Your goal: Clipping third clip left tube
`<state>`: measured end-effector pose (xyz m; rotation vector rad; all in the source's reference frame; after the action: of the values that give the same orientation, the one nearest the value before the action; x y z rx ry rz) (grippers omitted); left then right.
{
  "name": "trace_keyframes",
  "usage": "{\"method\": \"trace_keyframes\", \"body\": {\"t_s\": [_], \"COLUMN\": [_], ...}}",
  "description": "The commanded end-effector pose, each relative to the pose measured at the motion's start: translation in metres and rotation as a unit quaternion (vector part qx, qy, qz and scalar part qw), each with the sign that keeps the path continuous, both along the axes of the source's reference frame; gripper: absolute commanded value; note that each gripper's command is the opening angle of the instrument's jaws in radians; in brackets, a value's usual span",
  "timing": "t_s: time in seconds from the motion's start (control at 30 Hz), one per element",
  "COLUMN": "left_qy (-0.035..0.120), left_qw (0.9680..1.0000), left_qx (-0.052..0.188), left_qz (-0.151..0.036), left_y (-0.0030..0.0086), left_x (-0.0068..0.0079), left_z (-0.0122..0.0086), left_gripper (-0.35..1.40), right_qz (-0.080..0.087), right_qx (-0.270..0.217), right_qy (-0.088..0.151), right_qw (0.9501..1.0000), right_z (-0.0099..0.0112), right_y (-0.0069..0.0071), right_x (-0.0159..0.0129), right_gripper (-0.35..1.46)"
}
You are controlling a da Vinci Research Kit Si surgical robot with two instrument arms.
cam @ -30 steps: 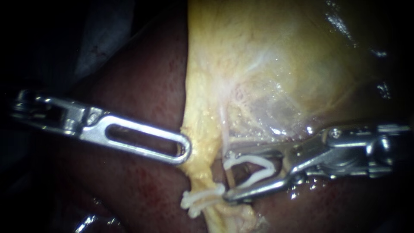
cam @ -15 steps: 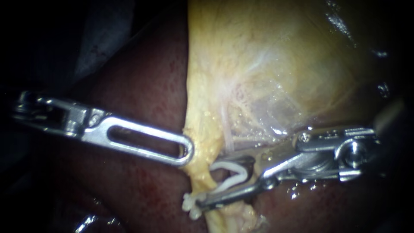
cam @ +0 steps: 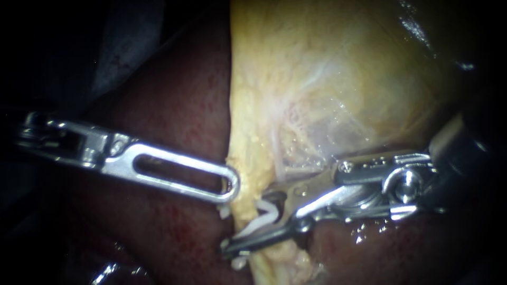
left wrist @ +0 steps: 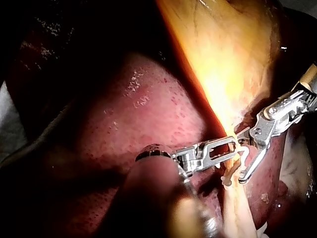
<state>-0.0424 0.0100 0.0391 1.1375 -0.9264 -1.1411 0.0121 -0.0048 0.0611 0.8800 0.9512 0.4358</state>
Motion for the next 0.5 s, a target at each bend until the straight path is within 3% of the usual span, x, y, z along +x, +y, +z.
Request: {"method": "trace_keyframes", "body": {"t_s": [0.03, 0.5], "left_qy": [0.000, 0.000], "left_qw": [1.0000, 1.0000], "left_qx": [0.000, 0.000], "left_qz": [0.000, 0.000], "left_y": [0.0000, 0.0000], "left_x": [0.0000, -0.0001], "left_z": [0.0000, 0.0000], "left_gripper": [-0.35, -0.35], "right_qz": [0.000, 0.001], "right_qx": [0.000, 0.003], "right_qy": [0.000, 0.000], "right_qw": [1.0000, 1.0000], "right_z": [0.0000, -0.0005], "right_y": [0.0000, 0.0007], "right_x": [0.0000, 0.0002], "right_gripper": [0.54, 0.54]}}
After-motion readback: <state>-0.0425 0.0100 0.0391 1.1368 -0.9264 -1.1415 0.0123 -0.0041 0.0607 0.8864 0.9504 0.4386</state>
